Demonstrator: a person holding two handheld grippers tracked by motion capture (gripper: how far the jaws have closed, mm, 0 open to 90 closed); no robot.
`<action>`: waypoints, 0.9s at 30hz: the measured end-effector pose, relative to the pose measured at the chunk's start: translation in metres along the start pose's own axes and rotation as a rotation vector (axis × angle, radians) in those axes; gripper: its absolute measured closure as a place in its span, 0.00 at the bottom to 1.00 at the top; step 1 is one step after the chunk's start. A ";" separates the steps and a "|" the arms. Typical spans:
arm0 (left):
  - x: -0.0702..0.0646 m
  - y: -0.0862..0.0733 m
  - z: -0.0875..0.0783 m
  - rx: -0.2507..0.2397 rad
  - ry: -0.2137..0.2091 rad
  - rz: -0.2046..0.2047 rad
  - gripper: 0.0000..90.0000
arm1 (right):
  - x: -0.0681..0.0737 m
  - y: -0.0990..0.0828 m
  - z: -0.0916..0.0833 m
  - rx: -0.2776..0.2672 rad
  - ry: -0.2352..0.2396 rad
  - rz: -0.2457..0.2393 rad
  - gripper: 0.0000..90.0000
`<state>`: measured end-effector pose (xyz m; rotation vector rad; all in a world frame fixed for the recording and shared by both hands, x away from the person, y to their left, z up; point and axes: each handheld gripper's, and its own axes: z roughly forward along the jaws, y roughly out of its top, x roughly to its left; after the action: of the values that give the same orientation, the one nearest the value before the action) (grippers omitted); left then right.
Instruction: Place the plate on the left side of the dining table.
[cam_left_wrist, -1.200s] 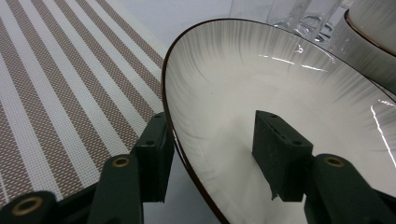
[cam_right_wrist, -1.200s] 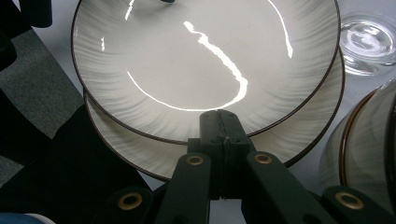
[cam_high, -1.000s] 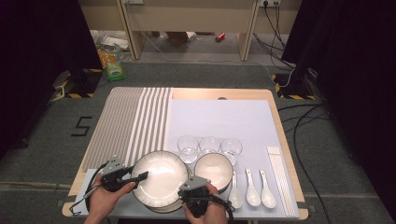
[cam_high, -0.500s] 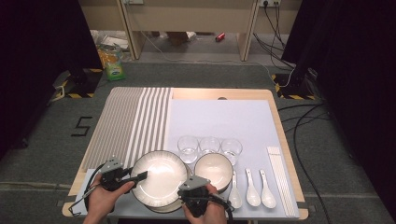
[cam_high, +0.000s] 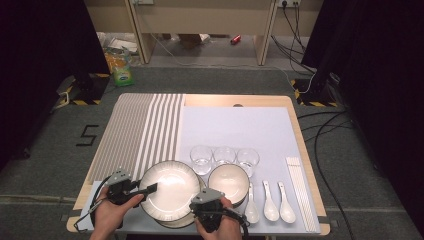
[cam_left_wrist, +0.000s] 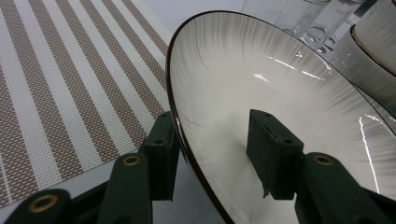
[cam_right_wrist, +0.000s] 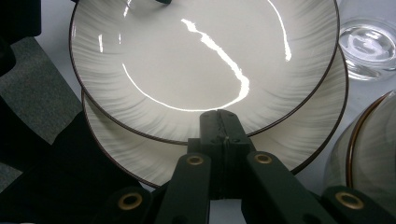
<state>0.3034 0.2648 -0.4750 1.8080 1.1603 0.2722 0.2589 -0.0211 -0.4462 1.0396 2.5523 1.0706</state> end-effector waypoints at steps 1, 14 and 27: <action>0.000 0.000 0.000 0.002 0.000 -0.010 0.60 | 0.000 0.000 0.000 -0.001 -0.001 -0.001 1.00; 0.000 0.000 -0.001 0.010 -0.007 -0.049 0.60 | 0.002 0.000 0.001 -0.004 -0.001 -0.011 1.00; 0.001 0.002 -0.008 -0.008 0.006 -0.089 0.67 | 0.002 -0.002 0.005 0.005 0.011 -0.004 1.00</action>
<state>0.3003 0.2701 -0.4698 1.7451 1.2383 0.2301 0.2587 -0.0178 -0.4508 1.0314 2.5659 1.0729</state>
